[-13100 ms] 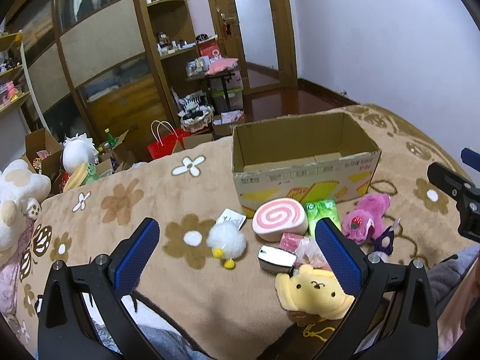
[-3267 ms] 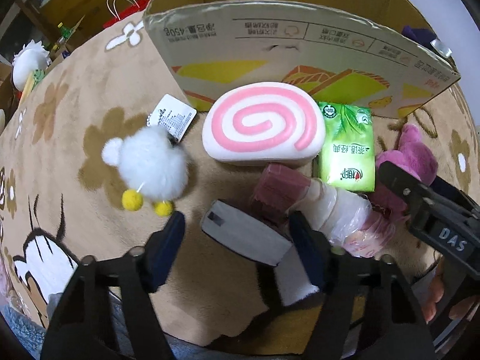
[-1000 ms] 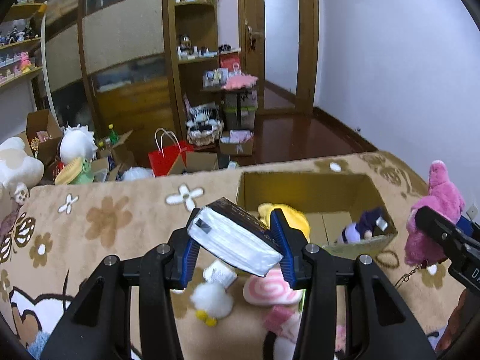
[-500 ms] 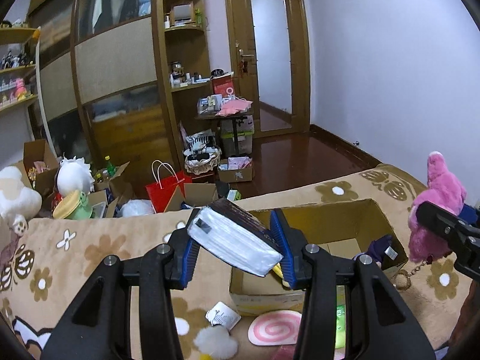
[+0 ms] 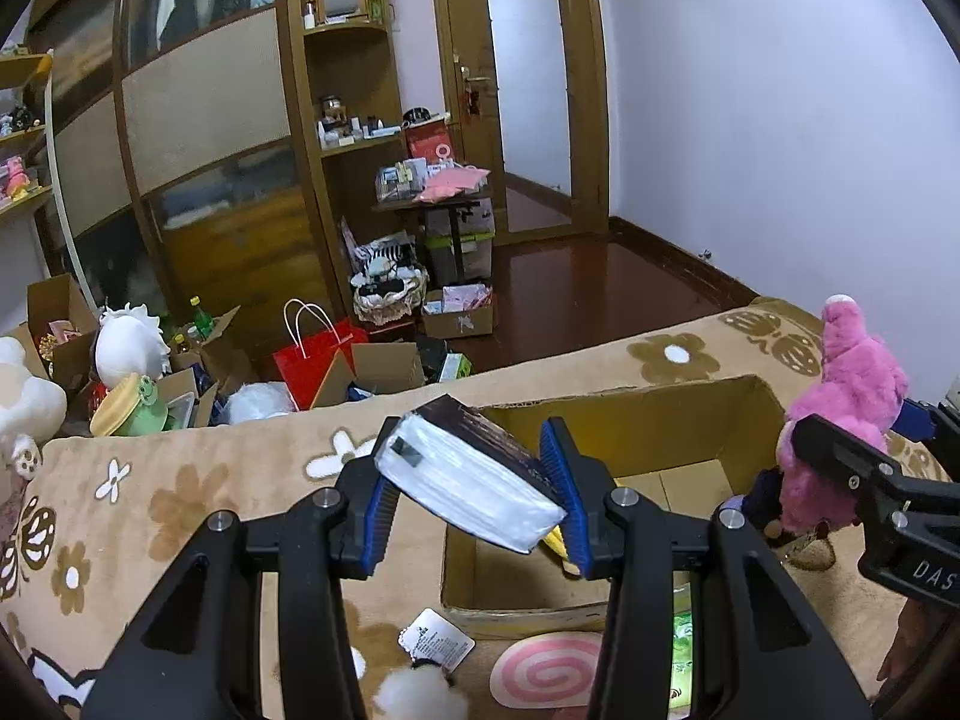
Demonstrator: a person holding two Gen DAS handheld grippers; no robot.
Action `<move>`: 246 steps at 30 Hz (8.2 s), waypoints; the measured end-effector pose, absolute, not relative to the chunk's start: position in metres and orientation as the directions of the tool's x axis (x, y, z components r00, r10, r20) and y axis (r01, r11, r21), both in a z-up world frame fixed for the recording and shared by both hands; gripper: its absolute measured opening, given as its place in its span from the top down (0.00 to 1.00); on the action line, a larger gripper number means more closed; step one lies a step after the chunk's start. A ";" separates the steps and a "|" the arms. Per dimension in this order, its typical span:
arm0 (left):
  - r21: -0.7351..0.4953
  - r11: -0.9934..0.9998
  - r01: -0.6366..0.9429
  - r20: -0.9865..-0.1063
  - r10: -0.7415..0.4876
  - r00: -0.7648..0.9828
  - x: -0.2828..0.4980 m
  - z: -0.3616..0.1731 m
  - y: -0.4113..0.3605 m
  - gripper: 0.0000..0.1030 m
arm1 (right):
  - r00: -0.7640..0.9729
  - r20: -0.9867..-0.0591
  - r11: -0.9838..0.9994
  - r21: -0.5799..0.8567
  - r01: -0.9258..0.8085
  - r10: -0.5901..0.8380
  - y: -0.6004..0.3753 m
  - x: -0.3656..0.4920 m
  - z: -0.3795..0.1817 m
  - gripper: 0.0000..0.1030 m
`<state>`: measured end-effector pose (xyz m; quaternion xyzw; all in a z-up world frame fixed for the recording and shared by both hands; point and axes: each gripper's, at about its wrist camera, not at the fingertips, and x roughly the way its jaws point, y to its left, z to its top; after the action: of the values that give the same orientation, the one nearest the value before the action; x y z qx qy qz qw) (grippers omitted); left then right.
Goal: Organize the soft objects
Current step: 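Lift the pink bear and the pouch and carry them over the box, then open both grippers to drop the bear and pouch into the box, then withdraw both grippers from the box toward the toys on the bed, then grasp the white fluffy pom-pom with the left gripper while the right gripper grasps the green tissue pack, then lift the pom-pom and tissue pack and carry both over the box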
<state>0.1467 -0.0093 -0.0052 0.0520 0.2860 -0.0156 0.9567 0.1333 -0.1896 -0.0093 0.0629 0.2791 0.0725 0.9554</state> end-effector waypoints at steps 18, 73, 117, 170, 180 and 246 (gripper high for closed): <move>0.050 0.993 0.106 -0.623 -0.052 0.781 0.167 -0.032 -0.014 0.57 | 0.798 -0.580 0.986 0.096 -0.134 0.165 -0.174 0.165 -0.028 0.15; 0.084 0.996 0.041 -0.843 0.049 0.535 0.129 -0.041 0.035 0.03 | 0.733 -0.650 0.980 0.134 -0.150 0.201 -0.158 0.104 -0.030 0.00; 0.095 0.993 -0.072 -0.980 0.106 0.168 0.176 -0.158 0.061 0.03 | 0.489 -0.848 0.979 0.163 -0.126 0.204 -0.131 0.145 -0.137 0.00; -0.020 0.989 -0.146 -0.993 -0.003 0.114 0.159 -0.181 0.074 0.71 | 0.434 -0.871 0.973 0.220 -0.076 0.230 -0.127 0.141 -0.143 0.48; -0.007 0.992 -0.129 -0.965 0.027 0.259 0.131 -0.133 0.086 0.71 | 0.517 -0.824 0.970 0.238 -0.058 0.233 -0.144 0.120 -0.110 0.48; 0.048 0.983 0.178 -0.665 -0.101 0.740 0.185 -0.031 -0.017 0.69 | 0.762 -0.616 0.975 0.200 -0.092 0.198 -0.172 0.155 -0.028 0.48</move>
<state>0.1849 -0.0172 -0.0306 0.0543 0.3526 -0.0749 0.9312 0.1548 -0.1722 -0.0278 0.0788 0.3358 0.0777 0.9354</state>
